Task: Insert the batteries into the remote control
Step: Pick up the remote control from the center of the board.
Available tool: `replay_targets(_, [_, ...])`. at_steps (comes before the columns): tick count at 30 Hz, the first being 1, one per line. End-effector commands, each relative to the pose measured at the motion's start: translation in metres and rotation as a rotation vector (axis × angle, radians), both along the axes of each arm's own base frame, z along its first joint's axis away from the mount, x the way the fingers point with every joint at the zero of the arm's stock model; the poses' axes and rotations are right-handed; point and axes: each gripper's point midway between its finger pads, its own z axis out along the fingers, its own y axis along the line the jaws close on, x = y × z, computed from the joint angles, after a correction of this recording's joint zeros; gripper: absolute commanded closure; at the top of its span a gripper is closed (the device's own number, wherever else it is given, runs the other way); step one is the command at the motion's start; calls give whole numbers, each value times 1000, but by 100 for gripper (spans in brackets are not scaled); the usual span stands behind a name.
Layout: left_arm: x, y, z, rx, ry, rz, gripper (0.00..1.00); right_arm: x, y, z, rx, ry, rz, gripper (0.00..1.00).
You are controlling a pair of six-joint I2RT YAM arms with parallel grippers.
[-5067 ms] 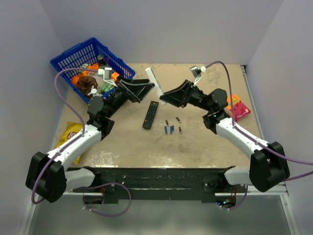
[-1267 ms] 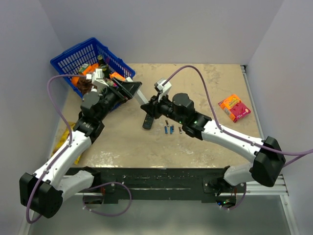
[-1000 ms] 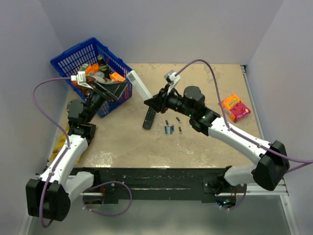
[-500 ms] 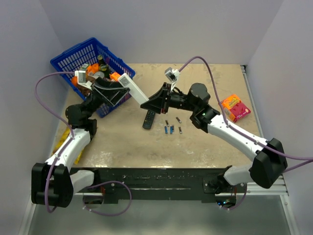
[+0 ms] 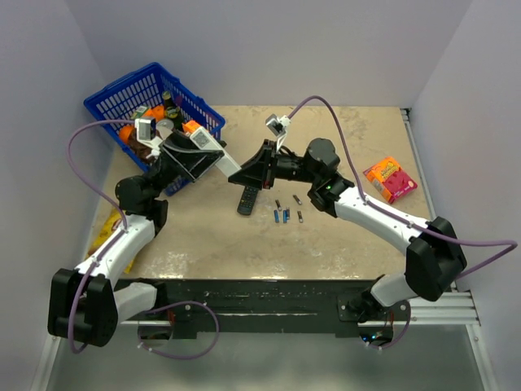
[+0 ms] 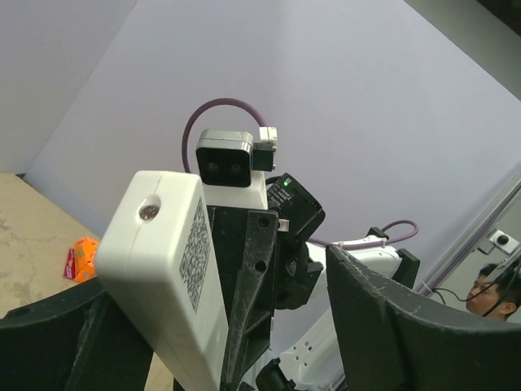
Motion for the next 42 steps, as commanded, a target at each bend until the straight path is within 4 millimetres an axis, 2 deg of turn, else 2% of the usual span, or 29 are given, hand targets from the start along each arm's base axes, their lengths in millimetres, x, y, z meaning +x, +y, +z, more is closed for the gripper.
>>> replay_targets(1, [-16,3,17,-62,-70,-11,23,-8,-4,37,93,-75,22,100])
replay_targets(10, [-19,8,15,-62,-62,28,36,-13,-7,35,88,-60,30,100])
replay_targets(13, [-18,8,14,-51,-65,42,44,-13,-6,33,86,-49,33,100])
replay_targets(14, [-17,8,13,-47,-55,48,50,-12,-5,32,84,-47,33,100])
replay_targets(17, [-18,10,12,-40,-53,67,61,-9,-4,30,71,-44,30,100])
replay_targets(23, [-9,12,0,-7,-11,126,76,-5,-1,19,26,-45,11,99])
replay_targets(24, [-10,14,0,4,-22,144,78,-6,0,17,14,-50,9,91])
replay_targets(26, [-4,16,-9,21,24,181,83,-3,1,10,-23,-53,-11,80])
replay_targets(27, [0,18,-14,40,32,208,85,-2,2,5,-35,-46,-19,69])
replay_targets(29, [6,23,-26,54,84,261,88,5,0,-3,-60,-36,-60,54])
replay_targets(30, [8,25,-32,71,91,287,89,8,0,-7,-76,-33,-79,42])
replay_targets(33, [18,37,-59,108,174,385,96,21,-6,-22,-134,-15,-167,24])
replay_targets(34, [20,40,-74,121,214,411,97,24,-8,-29,-162,3,-189,21])
replay_targets(36, [22,50,-91,114,263,469,100,31,-11,-36,-186,21,-232,15])
replay_targets(37, [23,53,-114,123,311,486,100,39,-13,-44,-207,49,-281,13])
replay_targets(39, [22,59,-132,92,373,525,100,45,-13,-58,-229,127,-324,9])
replay_targets(40, [20,60,-155,101,413,535,100,48,-13,-63,-235,154,-343,8])
replay_targets(42, [17,63,-172,85,459,575,100,47,-6,-76,-249,221,-354,6])
